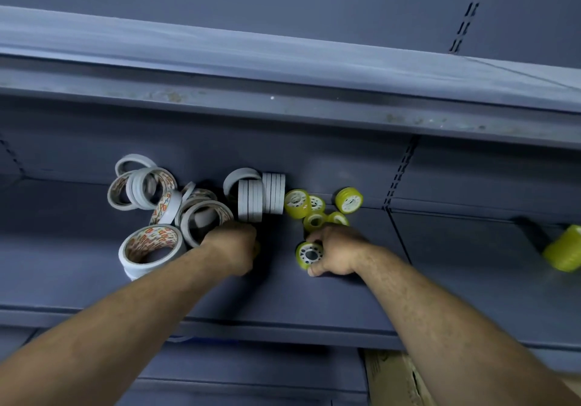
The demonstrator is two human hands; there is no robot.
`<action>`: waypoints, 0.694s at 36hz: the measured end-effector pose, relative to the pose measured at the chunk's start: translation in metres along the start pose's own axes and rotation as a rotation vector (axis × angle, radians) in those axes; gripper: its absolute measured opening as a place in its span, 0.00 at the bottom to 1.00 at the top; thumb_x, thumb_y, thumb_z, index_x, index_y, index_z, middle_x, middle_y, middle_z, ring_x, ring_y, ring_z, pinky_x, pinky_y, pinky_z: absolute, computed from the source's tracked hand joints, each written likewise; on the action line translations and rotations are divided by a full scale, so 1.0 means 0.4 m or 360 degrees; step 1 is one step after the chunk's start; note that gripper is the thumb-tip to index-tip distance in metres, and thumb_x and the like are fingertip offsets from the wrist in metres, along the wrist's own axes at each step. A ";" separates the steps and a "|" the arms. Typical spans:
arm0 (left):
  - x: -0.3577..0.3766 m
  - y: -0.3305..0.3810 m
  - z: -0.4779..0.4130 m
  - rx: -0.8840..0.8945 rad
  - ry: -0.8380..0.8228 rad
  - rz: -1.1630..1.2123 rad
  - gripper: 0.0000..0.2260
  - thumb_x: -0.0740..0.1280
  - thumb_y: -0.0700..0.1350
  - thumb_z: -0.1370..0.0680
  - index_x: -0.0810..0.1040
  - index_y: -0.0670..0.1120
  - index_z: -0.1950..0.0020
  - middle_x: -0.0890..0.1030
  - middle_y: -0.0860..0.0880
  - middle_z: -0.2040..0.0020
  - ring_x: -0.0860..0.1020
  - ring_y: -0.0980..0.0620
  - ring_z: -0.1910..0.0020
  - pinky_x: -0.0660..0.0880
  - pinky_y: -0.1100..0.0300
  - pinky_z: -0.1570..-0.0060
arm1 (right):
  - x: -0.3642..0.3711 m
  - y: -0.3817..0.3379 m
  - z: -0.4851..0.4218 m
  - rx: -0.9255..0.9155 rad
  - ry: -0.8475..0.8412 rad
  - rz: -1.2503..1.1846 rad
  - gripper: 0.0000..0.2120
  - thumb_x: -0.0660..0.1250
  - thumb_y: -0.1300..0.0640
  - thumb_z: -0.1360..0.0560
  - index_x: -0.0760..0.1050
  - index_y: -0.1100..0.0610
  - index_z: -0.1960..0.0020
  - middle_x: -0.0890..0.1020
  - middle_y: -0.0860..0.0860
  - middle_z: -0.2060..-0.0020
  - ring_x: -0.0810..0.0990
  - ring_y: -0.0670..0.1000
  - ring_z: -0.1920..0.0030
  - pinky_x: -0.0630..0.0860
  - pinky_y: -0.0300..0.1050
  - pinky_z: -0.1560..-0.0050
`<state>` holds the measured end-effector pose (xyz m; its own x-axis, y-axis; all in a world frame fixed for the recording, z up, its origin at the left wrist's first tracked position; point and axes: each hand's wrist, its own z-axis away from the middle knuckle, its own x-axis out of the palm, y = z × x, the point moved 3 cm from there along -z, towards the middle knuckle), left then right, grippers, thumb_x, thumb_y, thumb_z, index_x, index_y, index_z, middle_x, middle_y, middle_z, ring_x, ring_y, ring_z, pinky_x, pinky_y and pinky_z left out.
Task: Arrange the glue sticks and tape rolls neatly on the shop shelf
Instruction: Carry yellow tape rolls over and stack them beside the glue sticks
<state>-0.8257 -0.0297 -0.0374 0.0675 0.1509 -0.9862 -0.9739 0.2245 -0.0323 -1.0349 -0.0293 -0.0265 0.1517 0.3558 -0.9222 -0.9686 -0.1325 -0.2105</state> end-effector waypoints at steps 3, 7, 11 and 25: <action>0.011 0.002 -0.005 0.0019 0.0011 -0.0020 0.13 0.70 0.48 0.26 0.79 0.46 0.44 0.80 0.47 0.45 0.78 0.47 0.46 0.78 0.56 0.47 | -0.004 0.002 0.001 -0.0029 0.0008 -0.0015 0.28 0.80 0.44 0.34 0.76 0.46 0.36 0.81 0.44 0.43 0.79 0.49 0.47 0.79 0.46 0.45; 0.012 0.000 -0.004 0.0053 0.0159 0.0025 0.18 0.72 0.50 0.29 0.76 0.47 0.42 0.76 0.47 0.41 0.74 0.46 0.41 0.72 0.60 0.47 | -0.008 0.002 0.001 -0.0057 0.0011 -0.0002 0.29 0.80 0.45 0.33 0.75 0.47 0.35 0.81 0.45 0.43 0.78 0.49 0.48 0.78 0.44 0.47; 0.009 0.007 0.002 0.0153 0.0276 0.0364 0.27 0.77 0.51 0.35 0.72 0.49 0.40 0.71 0.49 0.43 0.73 0.47 0.43 0.68 0.60 0.51 | -0.010 0.002 0.000 -0.0067 0.0015 -0.0031 0.30 0.80 0.44 0.34 0.74 0.47 0.36 0.80 0.44 0.45 0.77 0.48 0.51 0.71 0.39 0.62; 0.030 0.007 0.016 0.0086 0.0499 0.0822 0.28 0.79 0.50 0.35 0.67 0.51 0.42 0.78 0.50 0.57 0.77 0.49 0.59 0.75 0.55 0.60 | -0.009 0.010 0.016 -0.0053 0.0050 -0.0080 0.33 0.80 0.44 0.34 0.65 0.48 0.38 0.75 0.44 0.51 0.75 0.49 0.55 0.67 0.41 0.68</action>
<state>-0.8263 -0.0209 -0.0483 -0.4860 -0.0355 -0.8732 -0.8508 0.2475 0.4635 -1.0404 -0.0252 -0.0220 0.2065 0.3336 -0.9198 -0.9526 -0.1459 -0.2668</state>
